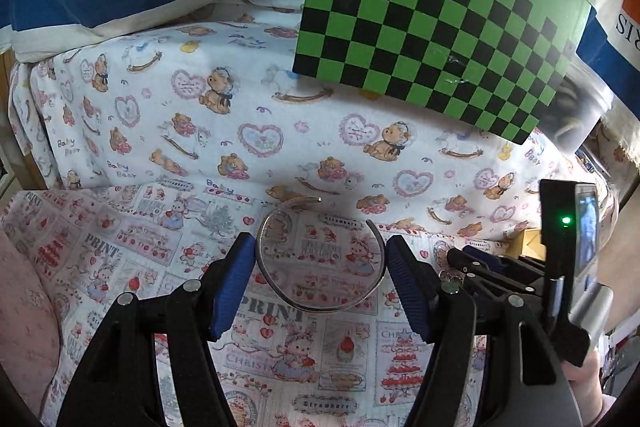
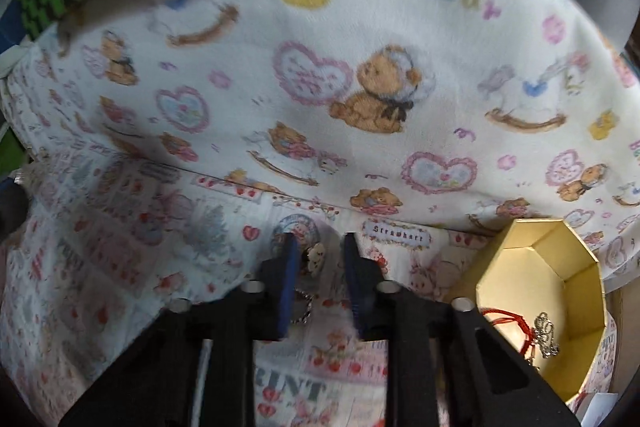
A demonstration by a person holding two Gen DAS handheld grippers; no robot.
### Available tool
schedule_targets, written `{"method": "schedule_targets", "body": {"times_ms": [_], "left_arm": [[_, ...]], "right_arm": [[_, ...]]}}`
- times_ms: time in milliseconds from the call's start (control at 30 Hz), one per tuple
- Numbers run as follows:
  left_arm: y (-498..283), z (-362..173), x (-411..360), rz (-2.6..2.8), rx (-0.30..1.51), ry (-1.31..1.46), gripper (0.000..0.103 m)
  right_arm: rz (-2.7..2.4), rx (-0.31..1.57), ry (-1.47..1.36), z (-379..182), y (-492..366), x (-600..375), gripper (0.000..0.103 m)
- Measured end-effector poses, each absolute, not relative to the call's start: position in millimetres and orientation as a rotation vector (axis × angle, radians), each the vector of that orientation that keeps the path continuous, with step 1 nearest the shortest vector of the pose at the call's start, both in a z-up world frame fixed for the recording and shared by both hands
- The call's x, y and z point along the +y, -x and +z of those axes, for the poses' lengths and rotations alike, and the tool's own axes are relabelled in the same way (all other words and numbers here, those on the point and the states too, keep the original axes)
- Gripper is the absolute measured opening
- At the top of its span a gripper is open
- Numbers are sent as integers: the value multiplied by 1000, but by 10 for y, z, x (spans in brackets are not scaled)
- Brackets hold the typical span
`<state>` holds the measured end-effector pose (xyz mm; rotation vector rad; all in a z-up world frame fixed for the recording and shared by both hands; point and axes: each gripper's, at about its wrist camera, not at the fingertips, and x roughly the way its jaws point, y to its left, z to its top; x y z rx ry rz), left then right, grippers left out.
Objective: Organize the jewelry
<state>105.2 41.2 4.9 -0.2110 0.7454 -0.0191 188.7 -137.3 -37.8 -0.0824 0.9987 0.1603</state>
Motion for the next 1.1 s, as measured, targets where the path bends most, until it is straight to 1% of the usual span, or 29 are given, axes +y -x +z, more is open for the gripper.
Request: {"method": "schedule_targets", "body": {"times_ms": [233, 467, 767, 1100], "left_arm": [[-1040, 41, 311, -26, 747, 176, 66], [-939, 152, 219, -22, 711, 140, 66], [-809, 271, 36, -62, 674, 108, 66], [-777, 180, -242, -93, 689, 20, 66]], "right_arm": [[178, 960, 98, -320, -1702, -1401, 12], [228, 893, 111, -114, -1188, -1578, 12], [293, 799, 56, 76, -593, -1907, 12], [329, 754, -22, 151, -496, -2012, 12]]}}
